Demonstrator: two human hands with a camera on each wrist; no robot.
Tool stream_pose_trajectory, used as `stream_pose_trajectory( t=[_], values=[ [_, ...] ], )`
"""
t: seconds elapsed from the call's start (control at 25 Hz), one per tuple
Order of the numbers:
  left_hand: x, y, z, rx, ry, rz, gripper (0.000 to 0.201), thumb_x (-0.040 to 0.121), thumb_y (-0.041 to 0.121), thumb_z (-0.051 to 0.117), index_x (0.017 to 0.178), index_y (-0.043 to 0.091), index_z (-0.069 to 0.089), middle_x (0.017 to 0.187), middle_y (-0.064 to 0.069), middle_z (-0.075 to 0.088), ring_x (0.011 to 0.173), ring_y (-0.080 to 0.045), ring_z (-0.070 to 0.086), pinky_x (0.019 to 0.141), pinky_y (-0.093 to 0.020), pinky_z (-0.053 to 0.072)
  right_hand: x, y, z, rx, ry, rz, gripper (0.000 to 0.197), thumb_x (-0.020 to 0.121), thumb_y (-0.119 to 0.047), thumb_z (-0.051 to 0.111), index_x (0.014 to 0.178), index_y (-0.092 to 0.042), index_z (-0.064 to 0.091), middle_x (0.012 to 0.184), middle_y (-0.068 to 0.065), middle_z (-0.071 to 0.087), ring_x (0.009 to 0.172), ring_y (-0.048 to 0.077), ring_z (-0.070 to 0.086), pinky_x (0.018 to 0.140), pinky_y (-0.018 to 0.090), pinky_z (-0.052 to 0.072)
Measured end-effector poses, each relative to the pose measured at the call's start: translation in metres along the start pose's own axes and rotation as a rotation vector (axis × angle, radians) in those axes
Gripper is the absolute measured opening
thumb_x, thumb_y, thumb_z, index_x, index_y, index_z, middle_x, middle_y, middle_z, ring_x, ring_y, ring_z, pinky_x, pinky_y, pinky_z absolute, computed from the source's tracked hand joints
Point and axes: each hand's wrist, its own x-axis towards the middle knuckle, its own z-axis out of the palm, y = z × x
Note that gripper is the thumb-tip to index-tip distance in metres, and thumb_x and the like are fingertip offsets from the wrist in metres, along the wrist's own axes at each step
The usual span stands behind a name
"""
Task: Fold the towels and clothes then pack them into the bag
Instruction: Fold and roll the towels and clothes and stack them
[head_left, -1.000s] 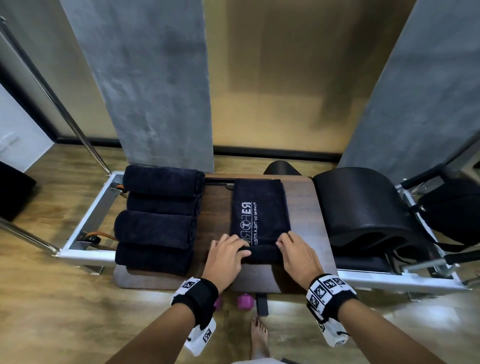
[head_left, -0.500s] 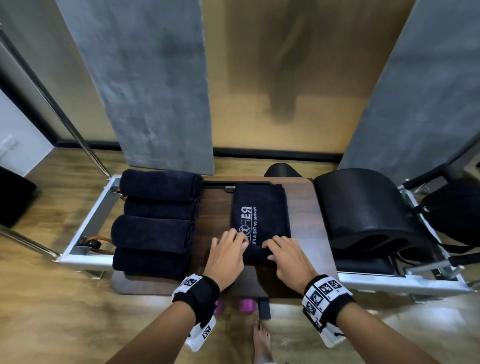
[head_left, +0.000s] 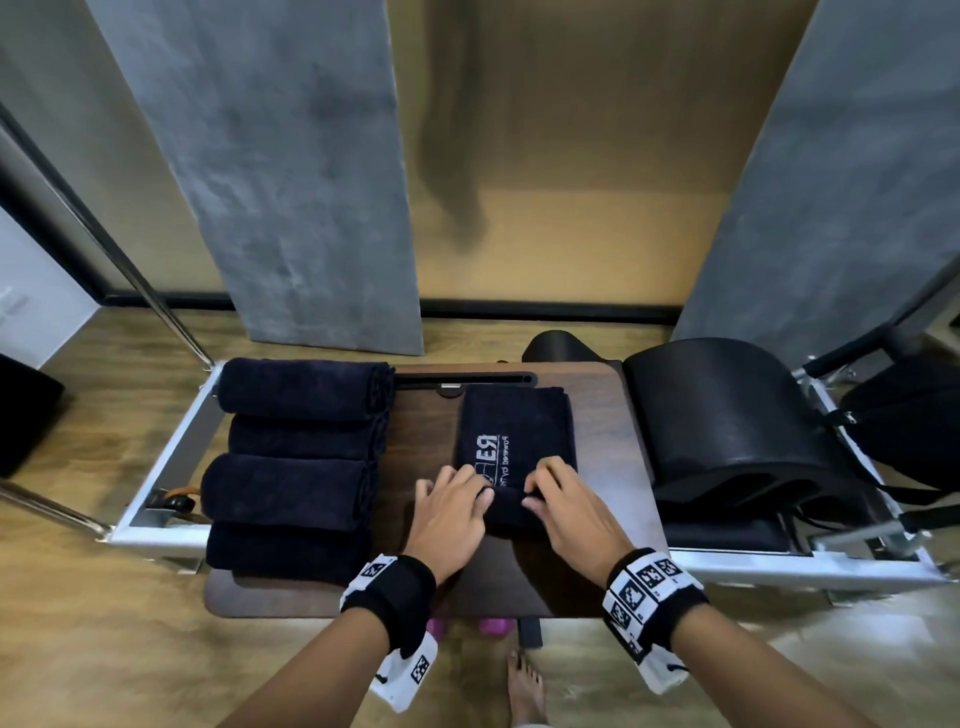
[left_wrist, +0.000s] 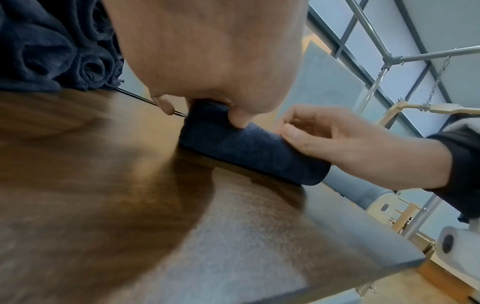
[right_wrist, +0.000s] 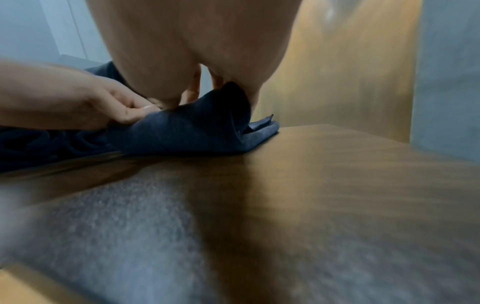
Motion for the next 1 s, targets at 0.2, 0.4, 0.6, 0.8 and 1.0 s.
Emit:
stream_pose_trajectory(
  t=[0.2,0.4,0.6,0.8,1.0],
  values=[
    [0.013,-0.001,0.001,0.061,-0.01,-0.049,0.031,0.112,0.036,0.032,0.103,0.029,0.061,0.11,0.014,0.046,0.111,-0.016,0.046,0.091,-0.039,0.032,-0.001,0.006,-0.003,-0.214,-0.048,-0.082,0.048,0.086,-0.045,0.074,0.125,-0.019,0.064,0.126,-0.002,0.057,0.117,0.02,0.056,0.097,0.034,0.048],
    [0.009,-0.007,-0.011,-0.081,0.008,0.029,0.044,0.103,0.064,0.041,0.137,0.036,0.045,0.136,0.014,0.038,0.125,-0.007,0.037,0.098,-0.038,0.035,0.024,0.012,-0.008,-0.191,-0.177,-0.052,0.034,0.103,-0.019,0.054,0.137,-0.019,0.055,0.124,-0.001,0.058,0.107,0.021,0.058,0.094,0.033,0.046],
    [0.014,-0.012,-0.015,-0.228,0.019,-0.024,0.05,0.089,0.034,0.076,0.125,0.046,0.044,0.129,0.027,0.043,0.126,-0.007,0.041,0.101,-0.036,0.032,0.042,0.02,-0.017,0.045,-0.173,0.055,0.054,0.095,0.002,0.057,0.13,-0.032,0.037,0.109,-0.011,0.06,0.098,0.012,0.066,0.071,0.025,0.043],
    [0.027,-0.01,-0.013,-0.303,0.016,-0.154,0.035,0.1,0.041,0.063,0.13,0.045,0.045,0.124,0.028,0.045,0.124,-0.004,0.032,0.104,-0.041,0.025,0.048,0.039,-0.021,0.209,-0.167,0.076,0.025,0.099,-0.053,0.056,0.114,-0.038,0.042,0.105,-0.019,0.054,0.089,0.004,0.058,0.074,0.029,0.051],
    [0.038,-0.005,-0.012,-0.432,-0.057,-0.323,0.044,0.102,0.055,0.052,0.139,0.049,0.03,0.124,0.012,0.04,0.109,-0.007,0.02,0.111,-0.047,0.026,0.046,0.059,-0.019,0.145,-0.166,0.062,0.066,0.085,-0.042,0.08,0.143,-0.033,0.052,0.133,-0.016,0.039,0.121,0.005,0.045,0.105,0.032,0.049]
  ],
)
